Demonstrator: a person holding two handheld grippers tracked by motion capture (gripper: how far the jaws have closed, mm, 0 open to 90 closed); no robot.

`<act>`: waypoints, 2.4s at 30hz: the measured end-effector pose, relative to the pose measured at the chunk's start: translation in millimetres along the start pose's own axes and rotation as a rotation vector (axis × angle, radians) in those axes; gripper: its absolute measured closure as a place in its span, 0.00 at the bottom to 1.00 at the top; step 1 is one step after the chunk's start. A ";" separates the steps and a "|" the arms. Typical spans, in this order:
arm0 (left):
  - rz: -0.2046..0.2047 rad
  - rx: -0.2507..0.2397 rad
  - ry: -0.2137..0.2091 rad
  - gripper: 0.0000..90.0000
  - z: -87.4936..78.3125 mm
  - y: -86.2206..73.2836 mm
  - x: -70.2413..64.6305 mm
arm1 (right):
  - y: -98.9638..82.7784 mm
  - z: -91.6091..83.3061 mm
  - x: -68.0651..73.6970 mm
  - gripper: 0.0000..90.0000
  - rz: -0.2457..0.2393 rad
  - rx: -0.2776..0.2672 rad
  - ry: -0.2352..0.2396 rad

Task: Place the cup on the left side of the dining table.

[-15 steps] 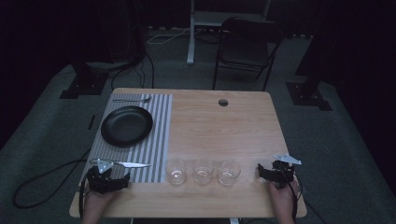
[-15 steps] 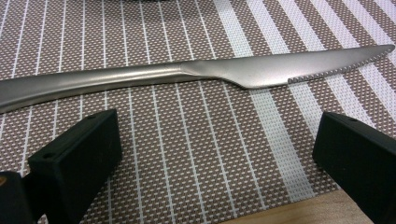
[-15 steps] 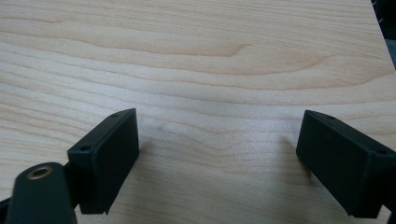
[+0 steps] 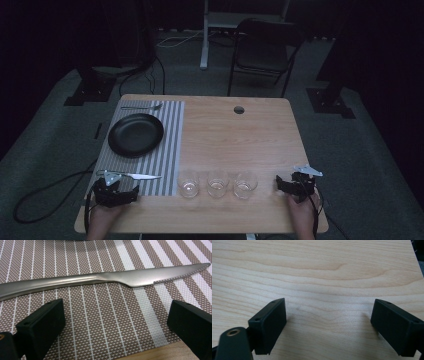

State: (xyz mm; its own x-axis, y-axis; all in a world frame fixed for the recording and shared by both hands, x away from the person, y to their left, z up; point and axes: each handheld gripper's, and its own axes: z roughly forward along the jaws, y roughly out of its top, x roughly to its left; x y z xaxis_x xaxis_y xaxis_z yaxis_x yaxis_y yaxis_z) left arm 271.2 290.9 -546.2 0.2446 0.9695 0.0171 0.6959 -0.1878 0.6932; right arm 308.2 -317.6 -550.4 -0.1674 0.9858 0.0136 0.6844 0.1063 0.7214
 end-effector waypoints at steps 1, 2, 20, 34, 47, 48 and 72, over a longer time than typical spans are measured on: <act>0.010 -0.007 -0.007 0.04 -0.5 -0.2 -0.1 | 0.0 0.0 0.0 0.14 0.000 0.000 0.000; 0.018 -0.008 -0.004 0.06 -1.0 -0.3 -0.5 | 0.0 0.0 0.0 0.14 0.000 0.000 0.000; 0.018 -0.032 -0.080 0.06 -14.1 5.4 -9.1 | 0.1 0.0 0.0 0.14 0.001 0.000 0.000; 0.113 -0.094 -0.181 0.06 -33.6 24.5 -35.3 | 0.1 0.0 0.0 0.14 0.001 0.000 0.000; 0.199 -0.131 -0.275 0.06 -47.6 50.4 -63.2 | 0.1 0.0 0.0 0.14 0.001 0.000 0.000; 0.201 -0.135 -0.281 0.06 -48.3 52.3 -65.0 | 0.1 0.0 0.0 0.14 0.001 0.000 0.000; 0.353 -0.173 -0.418 0.06 -49.6 89.0 -113.7 | 0.0 0.1 -0.1 0.14 -0.001 -0.001 0.000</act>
State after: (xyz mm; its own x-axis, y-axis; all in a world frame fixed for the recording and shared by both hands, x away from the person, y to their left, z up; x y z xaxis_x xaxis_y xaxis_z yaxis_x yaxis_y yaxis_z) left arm 271.8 171.8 -450.8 0.7128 0.7013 0.0074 0.4111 -0.4263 0.8058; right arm 308.4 -317.7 -550.5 -0.1680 0.9857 0.0128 0.6836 0.1072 0.7220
